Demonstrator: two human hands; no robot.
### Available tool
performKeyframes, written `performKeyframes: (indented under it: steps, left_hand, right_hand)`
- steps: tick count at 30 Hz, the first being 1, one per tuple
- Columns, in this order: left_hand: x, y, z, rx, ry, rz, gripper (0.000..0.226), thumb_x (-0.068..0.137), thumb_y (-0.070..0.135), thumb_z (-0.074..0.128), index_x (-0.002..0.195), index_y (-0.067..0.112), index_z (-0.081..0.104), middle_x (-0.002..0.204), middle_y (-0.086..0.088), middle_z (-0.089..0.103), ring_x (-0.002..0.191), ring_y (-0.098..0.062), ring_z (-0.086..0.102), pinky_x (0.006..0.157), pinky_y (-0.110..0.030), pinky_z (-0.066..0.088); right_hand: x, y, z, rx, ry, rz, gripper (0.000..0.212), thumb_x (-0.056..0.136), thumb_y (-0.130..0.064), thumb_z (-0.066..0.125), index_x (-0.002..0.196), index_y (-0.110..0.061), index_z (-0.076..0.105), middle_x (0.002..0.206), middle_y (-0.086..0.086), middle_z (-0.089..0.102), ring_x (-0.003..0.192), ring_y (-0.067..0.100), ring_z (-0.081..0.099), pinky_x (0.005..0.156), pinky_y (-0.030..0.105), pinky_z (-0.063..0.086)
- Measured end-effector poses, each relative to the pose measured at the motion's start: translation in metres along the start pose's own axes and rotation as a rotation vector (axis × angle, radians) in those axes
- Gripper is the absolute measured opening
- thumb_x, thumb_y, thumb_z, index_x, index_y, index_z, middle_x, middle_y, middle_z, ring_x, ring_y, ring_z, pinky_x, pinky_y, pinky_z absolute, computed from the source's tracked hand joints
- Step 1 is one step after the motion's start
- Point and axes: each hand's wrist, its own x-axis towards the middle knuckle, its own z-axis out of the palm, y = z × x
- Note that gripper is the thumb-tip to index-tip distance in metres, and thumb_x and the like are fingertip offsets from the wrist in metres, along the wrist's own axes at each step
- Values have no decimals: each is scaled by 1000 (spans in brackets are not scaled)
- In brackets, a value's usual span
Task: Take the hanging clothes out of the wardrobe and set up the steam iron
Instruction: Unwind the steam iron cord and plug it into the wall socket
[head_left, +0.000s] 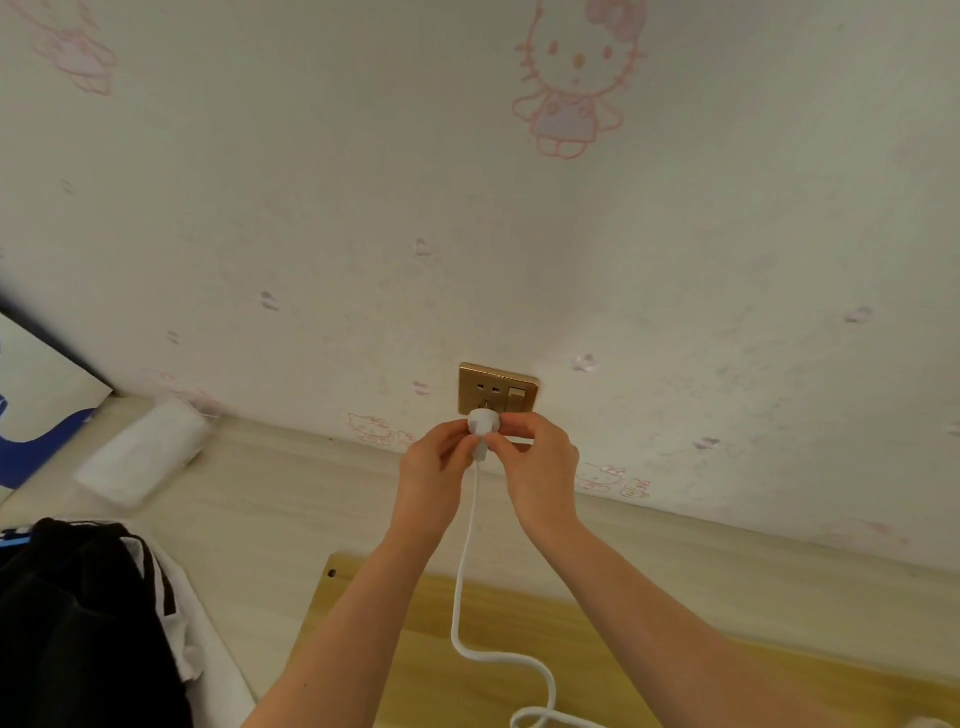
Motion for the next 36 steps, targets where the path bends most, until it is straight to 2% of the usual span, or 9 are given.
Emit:
performKeyframes:
  steps: [4,11,19,25,27,29,32,36]
  left_hand:
    - [6,2,3,-45,0,-22,22,96,17,54,114,11,65,101,-2,71,95,-13,68,89,-34,55]
    - [11,-1,6,-32,15,-18,25,97,19,52,117,11,65,99,1,71,93,-11,67,86,-30,55]
    - [15,0,7,-88,38,-42,23,96,18,53,113,10,67,97,-1,72,93,-13,68,87,-32,55]
    - [12,3,8,-50,84,-98,19,95,26,56,106,18,68,93,4,72,91,-13,68,87,-36,55]
    - [12,5,5,11,100,-103,17,93,31,58,102,21,68,92,5,72,90,-12,67,87,-39,55]
    - [8,9,2,70,111,-110,16,93,33,58,100,23,67,93,5,71,91,-13,67,87,-41,55]
    - [-6,11,-1,193,122,-110,21,95,31,54,110,20,64,99,3,69,95,-15,64,88,-40,54]
    - [-40,9,-2,376,105,-83,27,96,26,51,121,17,59,107,1,65,96,-10,58,80,-23,43]
  right_hand:
    - [4,-2,0,7,34,-9,12,83,-22,72,95,-19,70,89,-9,68,78,-3,59,65,-4,36]
    - [5,-2,4,14,49,-7,8,84,-17,71,92,-16,68,87,-8,66,75,-5,58,66,-5,35]
    - [10,-3,8,19,83,9,5,84,-16,71,87,-18,67,83,-9,65,75,-3,58,66,-4,36]
    - [7,-3,7,-8,59,-21,11,86,-18,68,96,-14,65,90,-7,65,74,-3,57,63,-2,39]
    - [5,-3,3,-53,20,-45,15,88,-21,66,101,-15,64,96,-5,67,78,1,57,65,1,42]
    - [3,-2,-3,-98,-22,-62,21,89,-25,65,107,-14,61,100,-2,66,84,7,59,74,10,46]
    - [-7,4,-18,-218,-101,-58,33,92,-29,61,120,-13,55,115,2,63,103,15,60,82,19,42]
    - [-32,22,-48,-330,-185,-40,40,96,-30,53,131,-11,47,128,5,58,115,20,55,88,24,41]
